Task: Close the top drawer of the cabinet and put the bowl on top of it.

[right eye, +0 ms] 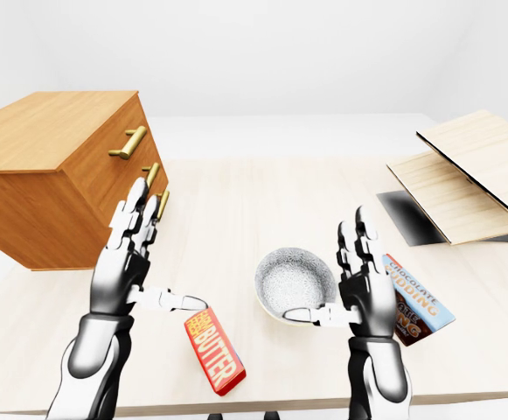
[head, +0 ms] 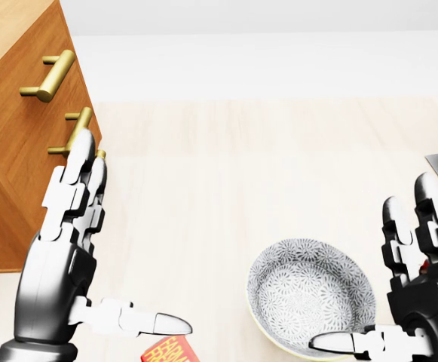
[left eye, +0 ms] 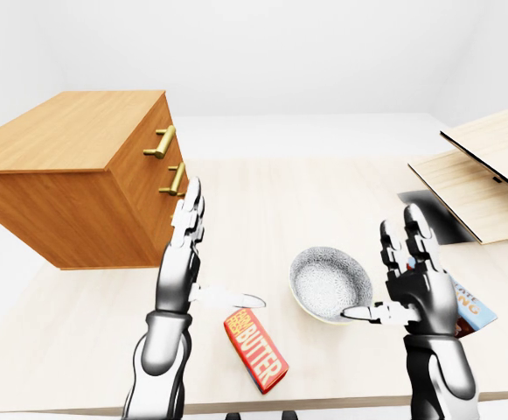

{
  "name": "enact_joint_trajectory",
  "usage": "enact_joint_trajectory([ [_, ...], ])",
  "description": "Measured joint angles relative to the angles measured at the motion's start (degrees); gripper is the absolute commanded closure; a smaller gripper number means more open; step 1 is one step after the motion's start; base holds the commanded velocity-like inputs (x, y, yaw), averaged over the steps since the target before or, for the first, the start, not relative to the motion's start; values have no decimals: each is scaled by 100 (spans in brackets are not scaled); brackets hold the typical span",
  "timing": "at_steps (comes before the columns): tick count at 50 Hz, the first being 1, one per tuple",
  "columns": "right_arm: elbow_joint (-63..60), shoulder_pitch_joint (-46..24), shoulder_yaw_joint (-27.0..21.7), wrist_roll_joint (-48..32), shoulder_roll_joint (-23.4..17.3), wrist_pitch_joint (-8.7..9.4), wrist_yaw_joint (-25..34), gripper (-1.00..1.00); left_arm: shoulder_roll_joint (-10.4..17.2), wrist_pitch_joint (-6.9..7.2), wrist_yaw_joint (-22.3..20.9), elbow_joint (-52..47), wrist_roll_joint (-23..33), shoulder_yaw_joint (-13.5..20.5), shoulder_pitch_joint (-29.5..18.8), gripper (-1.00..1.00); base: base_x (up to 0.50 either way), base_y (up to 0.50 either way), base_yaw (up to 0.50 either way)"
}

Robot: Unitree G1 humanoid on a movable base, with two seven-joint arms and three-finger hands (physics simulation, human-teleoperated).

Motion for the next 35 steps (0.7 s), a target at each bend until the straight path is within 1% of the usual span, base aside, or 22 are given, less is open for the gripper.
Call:
enact_joint_trajectory([
  [11,-137,-69,-272,169,29,166,12,-100,-32,0,143,-66,328,-359,-133,-100,0,0,0],
  [21,-247,-126,-526,342,40,313,32,-100,-82,0,213,7,590,-603,-280,-100,0,0,0],
  [28,-311,-161,-690,459,40,405,51,-100,-131,0,224,-6,817,-801,-383,-100,0,0,0],
  [35,-349,-181,-790,522,51,451,69,-100,-185,0,151,-49,1028,-959,-523,-100,0,0,0],
])
